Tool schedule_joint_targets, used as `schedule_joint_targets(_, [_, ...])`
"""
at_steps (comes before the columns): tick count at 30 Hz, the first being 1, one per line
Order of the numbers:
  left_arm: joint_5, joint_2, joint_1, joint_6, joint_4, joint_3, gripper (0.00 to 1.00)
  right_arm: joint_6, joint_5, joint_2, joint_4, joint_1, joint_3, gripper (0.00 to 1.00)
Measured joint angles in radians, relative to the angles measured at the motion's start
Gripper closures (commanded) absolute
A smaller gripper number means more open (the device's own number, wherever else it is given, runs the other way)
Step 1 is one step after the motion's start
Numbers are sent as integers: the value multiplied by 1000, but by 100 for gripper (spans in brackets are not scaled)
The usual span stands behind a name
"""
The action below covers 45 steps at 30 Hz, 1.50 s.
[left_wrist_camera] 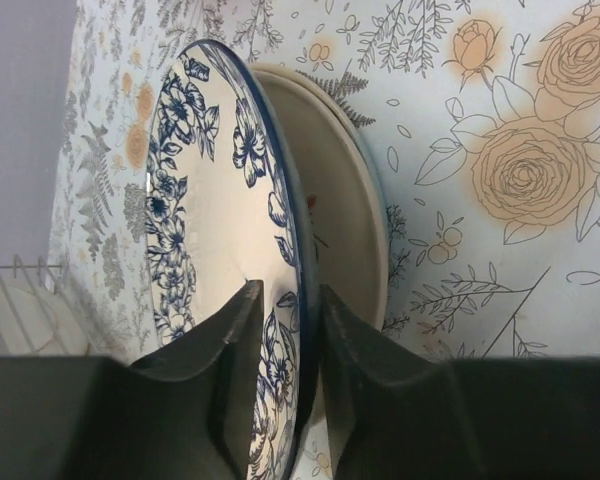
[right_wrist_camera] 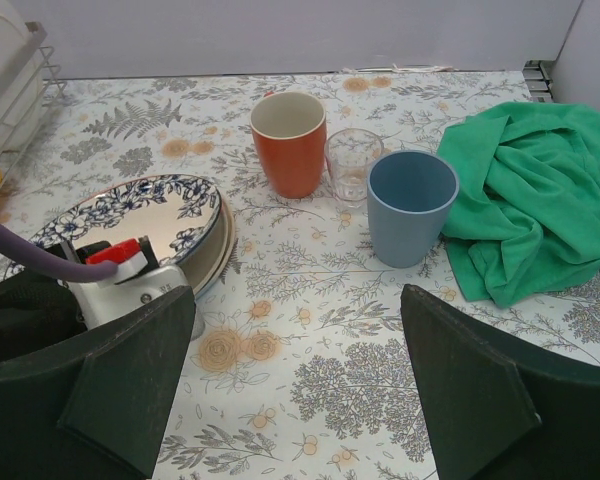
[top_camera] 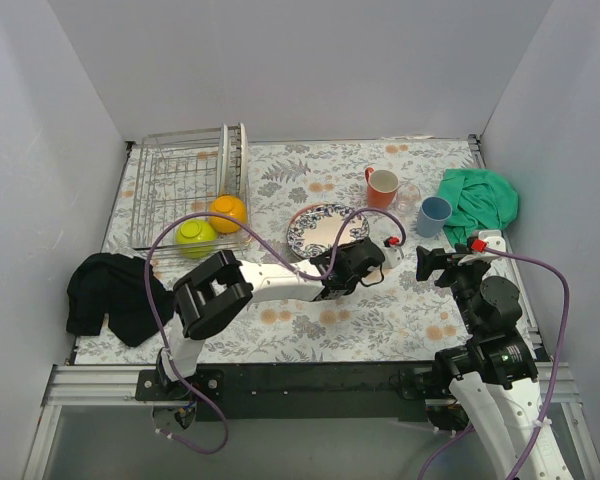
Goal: Unload the mixed dishes from the dish rack
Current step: Place the plate at the center of the board.
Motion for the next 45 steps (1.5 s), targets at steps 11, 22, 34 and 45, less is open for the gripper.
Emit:
schedule_joint_targets(11, [-8, 45, 23, -47, 0, 5, 24, 0, 0, 0, 0, 0, 0, 8])
schedule_joint_targets(22, [86, 10, 64, -176, -59, 32, 2, 0, 0, 0, 0, 0, 0, 8])
schedule_joint_targets(34, [402, -57, 84, -380, -195, 50, 2, 0, 0, 2, 0, 0, 0, 8])
schedule_joint_targets(45, [540, -342, 460, -614, -209, 89, 2, 0, 0, 2, 0, 0, 0, 8])
